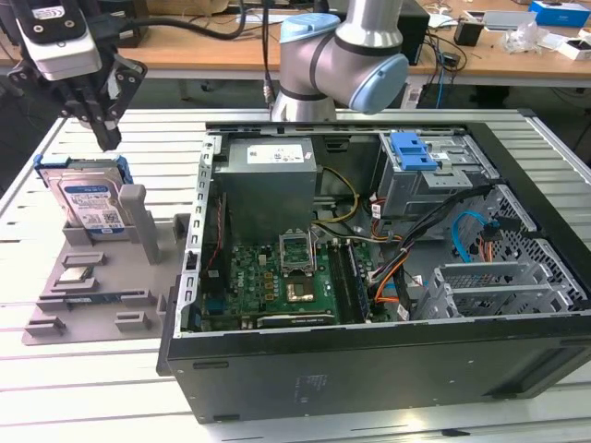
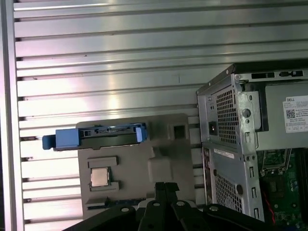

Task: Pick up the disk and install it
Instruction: 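Reach for the disk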

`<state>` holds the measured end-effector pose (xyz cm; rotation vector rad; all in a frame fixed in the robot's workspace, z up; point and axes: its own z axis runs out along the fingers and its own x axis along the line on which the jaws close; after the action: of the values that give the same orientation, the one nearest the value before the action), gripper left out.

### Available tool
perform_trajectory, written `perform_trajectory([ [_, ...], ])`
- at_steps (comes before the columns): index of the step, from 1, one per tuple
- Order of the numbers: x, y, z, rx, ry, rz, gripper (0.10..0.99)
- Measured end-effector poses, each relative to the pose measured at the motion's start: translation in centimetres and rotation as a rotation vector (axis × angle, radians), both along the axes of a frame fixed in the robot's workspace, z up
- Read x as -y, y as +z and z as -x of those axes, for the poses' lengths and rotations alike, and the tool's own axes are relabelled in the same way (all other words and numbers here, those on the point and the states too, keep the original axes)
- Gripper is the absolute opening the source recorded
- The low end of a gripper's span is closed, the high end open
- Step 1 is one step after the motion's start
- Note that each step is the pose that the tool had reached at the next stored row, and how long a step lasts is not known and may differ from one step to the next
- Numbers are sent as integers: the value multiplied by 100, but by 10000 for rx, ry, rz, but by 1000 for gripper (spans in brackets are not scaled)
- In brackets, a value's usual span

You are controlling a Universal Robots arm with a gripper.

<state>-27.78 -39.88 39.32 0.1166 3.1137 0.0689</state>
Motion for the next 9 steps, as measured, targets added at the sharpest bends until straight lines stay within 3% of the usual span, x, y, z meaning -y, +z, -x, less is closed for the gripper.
perform_trajectory([
  [9, 0, 0, 193, -1, 1, 0, 106],
])
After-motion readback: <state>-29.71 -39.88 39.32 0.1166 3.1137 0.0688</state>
